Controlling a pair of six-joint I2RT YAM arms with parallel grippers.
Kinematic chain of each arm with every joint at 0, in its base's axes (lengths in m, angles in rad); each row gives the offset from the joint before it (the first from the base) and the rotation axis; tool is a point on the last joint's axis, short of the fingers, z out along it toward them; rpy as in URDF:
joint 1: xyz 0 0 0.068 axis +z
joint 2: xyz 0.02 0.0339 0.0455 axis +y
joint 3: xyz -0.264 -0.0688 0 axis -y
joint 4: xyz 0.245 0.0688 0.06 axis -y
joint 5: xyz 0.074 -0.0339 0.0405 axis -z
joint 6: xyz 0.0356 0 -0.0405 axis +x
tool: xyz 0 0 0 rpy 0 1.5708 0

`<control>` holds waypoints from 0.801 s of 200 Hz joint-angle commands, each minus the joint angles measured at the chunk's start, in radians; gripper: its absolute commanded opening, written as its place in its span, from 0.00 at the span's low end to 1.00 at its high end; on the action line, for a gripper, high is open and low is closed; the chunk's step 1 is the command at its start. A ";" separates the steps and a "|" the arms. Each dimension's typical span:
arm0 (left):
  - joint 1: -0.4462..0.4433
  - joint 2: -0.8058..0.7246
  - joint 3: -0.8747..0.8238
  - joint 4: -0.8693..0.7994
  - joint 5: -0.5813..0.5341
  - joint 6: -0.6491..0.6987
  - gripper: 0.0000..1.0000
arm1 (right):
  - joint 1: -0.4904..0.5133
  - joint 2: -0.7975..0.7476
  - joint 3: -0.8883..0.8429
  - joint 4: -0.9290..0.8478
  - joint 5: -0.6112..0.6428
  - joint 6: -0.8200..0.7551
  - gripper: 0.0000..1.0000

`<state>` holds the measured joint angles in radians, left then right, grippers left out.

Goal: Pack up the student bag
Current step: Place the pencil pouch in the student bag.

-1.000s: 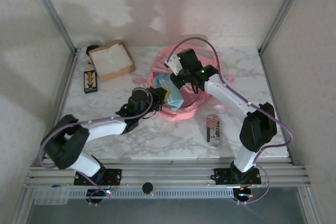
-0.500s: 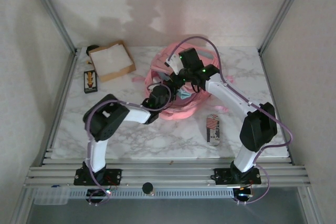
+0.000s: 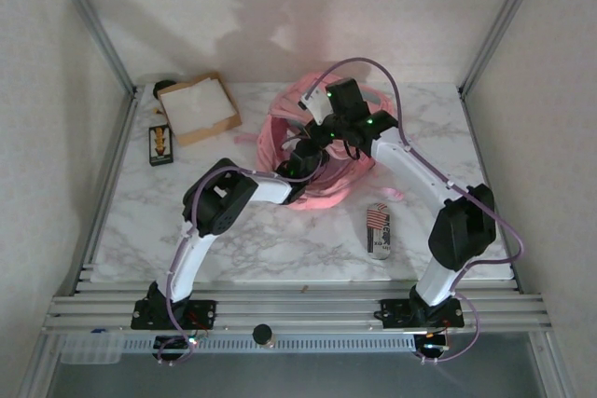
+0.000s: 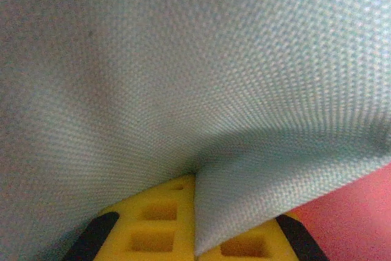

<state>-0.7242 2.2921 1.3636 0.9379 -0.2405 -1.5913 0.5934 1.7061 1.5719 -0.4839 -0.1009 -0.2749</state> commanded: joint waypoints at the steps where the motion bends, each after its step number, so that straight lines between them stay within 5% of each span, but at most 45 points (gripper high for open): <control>1: 0.030 0.017 0.039 -0.023 -0.036 -0.012 0.16 | 0.020 -0.060 0.014 0.083 -0.106 0.017 0.00; 30: 0.026 -0.105 -0.033 -0.155 0.003 -0.021 0.66 | 0.009 -0.072 0.004 0.105 -0.087 0.025 0.00; 43: 0.025 -0.175 -0.103 -0.139 0.030 -0.034 0.77 | 0.007 -0.067 0.005 0.100 -0.076 0.022 0.00; 97: 0.026 -0.572 -0.529 -0.214 0.087 -0.148 0.85 | -0.006 -0.045 0.005 0.091 -0.071 0.029 0.00; 114: 0.037 -0.608 -0.516 -0.282 0.127 -0.077 0.89 | -0.006 -0.034 0.005 0.100 -0.084 0.032 0.00; 122: 0.048 -0.606 -0.502 -0.334 0.204 -0.107 0.88 | -0.006 -0.028 0.014 0.094 -0.087 0.036 0.00; 139: 0.058 -0.666 -0.642 -0.143 0.224 -0.140 0.83 | -0.006 -0.027 0.012 0.084 -0.086 0.039 0.00; 160: 0.077 -0.792 -0.697 -0.322 0.185 -0.060 0.80 | -0.005 -0.039 -0.023 0.092 -0.072 0.029 0.00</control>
<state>-0.6708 1.6142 0.7204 0.7479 -0.0685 -1.7088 0.5865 1.6924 1.5620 -0.4759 -0.1291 -0.2588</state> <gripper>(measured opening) 0.811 0.093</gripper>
